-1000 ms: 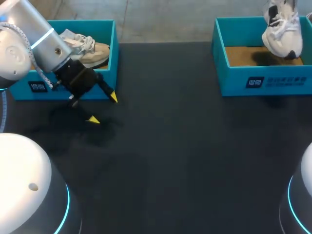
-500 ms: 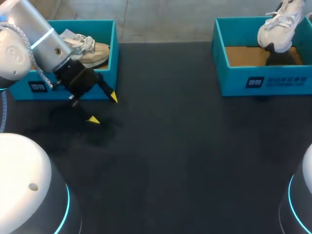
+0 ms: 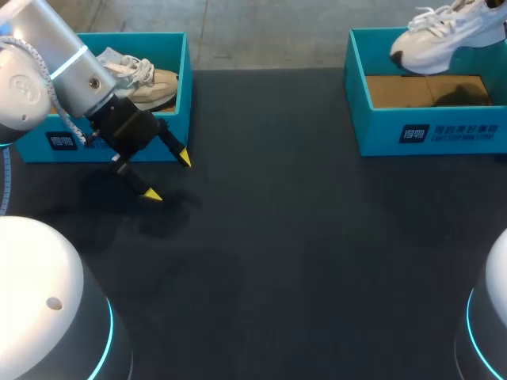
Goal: Take the shoe out of the shoebox, open the shoe tongue, remove and reinsert the insole, then place the shoe into the shoebox
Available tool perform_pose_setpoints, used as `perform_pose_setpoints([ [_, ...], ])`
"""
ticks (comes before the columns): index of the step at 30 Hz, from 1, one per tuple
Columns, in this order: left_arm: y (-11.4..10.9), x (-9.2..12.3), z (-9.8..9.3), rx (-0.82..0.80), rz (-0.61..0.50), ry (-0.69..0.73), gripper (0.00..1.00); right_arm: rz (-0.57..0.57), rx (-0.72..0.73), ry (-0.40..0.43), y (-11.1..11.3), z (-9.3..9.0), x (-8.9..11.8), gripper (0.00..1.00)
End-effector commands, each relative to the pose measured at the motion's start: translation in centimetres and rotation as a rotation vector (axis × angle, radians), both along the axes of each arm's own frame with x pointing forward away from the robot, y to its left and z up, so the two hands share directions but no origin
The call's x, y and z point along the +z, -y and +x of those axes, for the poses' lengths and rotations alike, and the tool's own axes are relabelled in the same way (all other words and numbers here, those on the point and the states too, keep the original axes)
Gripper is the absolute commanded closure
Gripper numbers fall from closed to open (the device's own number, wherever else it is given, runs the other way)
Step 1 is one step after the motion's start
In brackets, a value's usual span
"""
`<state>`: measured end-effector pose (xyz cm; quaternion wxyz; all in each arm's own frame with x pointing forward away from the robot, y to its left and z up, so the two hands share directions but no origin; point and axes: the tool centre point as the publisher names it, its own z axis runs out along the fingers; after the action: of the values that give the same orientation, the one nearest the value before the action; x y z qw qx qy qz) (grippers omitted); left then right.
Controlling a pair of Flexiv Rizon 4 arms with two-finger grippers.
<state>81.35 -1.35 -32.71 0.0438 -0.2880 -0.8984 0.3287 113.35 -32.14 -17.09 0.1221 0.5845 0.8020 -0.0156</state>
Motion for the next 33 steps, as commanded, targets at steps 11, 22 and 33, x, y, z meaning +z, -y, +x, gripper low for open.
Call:
perform_pose_setpoints([
  [11, 0.0, 0.0, -0.1, 0.001, 0.002, 0.001, 0.00, 0.043, -0.222, -0.018, -0.4, 0.1, 0.2, 1.00],
  [22, 0.0, 0.0, -0.1, 0.001, 0.002, 0.001, 0.00, 0.014, -0.388, -0.026, 1.0, -2.0, -0.7, 1.00],
  [33, 0.0, 0.0, -0.1, 0.001, 0.002, 0.001, 0.00, 0.043, -0.459, 0.003, 0.8, -5.0, -2.7, 1.00],
])
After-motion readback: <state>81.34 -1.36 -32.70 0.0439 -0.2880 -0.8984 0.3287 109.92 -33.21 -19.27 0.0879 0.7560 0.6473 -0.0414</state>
